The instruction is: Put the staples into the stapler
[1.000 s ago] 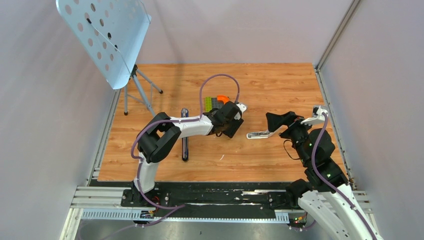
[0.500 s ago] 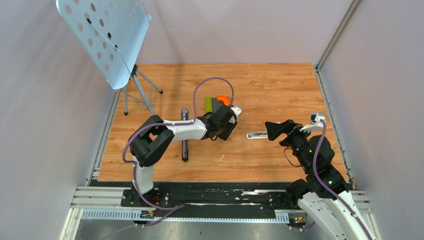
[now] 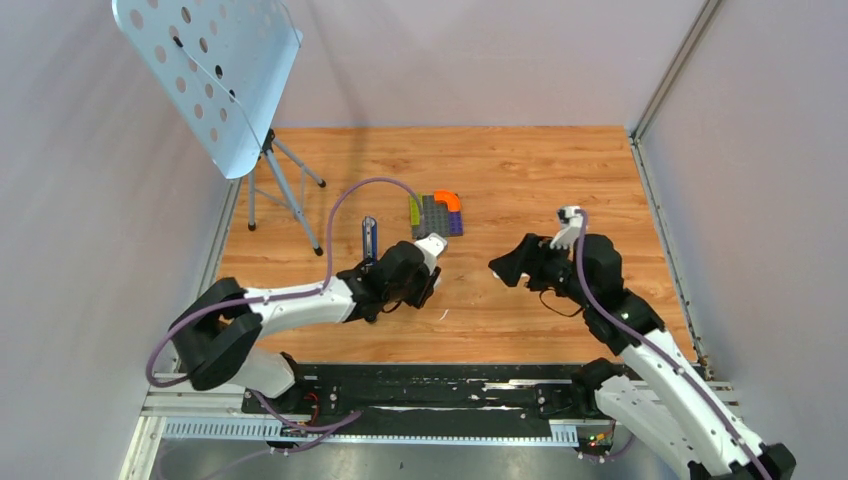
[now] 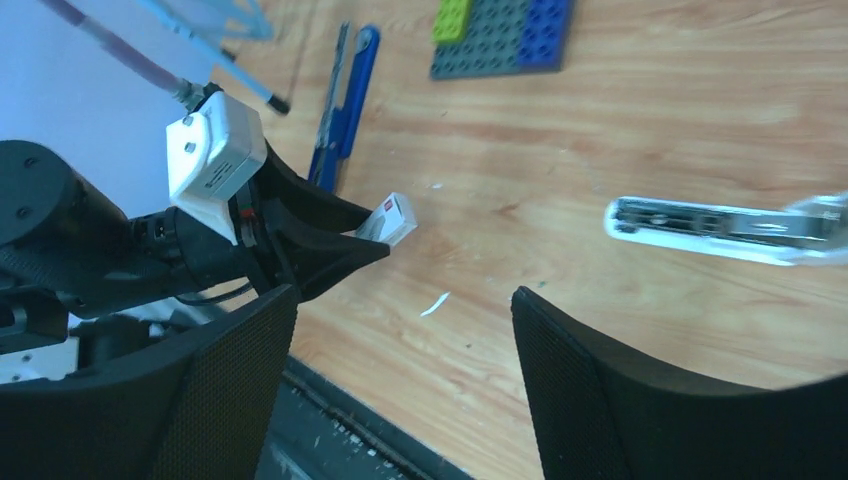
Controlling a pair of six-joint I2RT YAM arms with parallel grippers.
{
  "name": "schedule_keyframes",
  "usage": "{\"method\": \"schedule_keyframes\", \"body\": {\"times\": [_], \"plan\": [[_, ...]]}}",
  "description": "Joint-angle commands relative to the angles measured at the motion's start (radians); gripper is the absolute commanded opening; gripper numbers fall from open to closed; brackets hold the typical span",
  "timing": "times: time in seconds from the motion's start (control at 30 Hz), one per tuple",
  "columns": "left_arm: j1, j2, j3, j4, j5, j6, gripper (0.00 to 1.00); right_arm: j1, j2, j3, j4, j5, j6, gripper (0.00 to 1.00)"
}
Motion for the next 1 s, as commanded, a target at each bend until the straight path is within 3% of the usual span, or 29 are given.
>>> {"method": "schedule_keyframes", "body": {"times": [0.0,0.1,0.17,0.53,0.97], "plan": [[-0.037,-0.132,-0.108,0.072,-0.026,-0.010,0.36,0.006,0.133,0.062,0.100,-0.280,-0.022,0.77],[-0.058,-0.224,-0.175,0.109,-0.020,0.000,0.37,0.002,0.237,0.059,0.172,-0.414,0.016,0.62],[-0.068,-0.271,-0.207,0.126,-0.014,0.010,0.37,0.003,0.299,0.054,0.228,-0.492,0.041,0.58],[-0.094,-0.462,-0.307,0.185,0.070,0.078,0.38,0.002,0.572,0.127,0.283,-0.698,0.054,0.58],[-0.122,-0.500,-0.334,0.214,0.082,0.111,0.37,0.003,0.800,0.205,0.266,-0.818,0.012,0.58]]}}
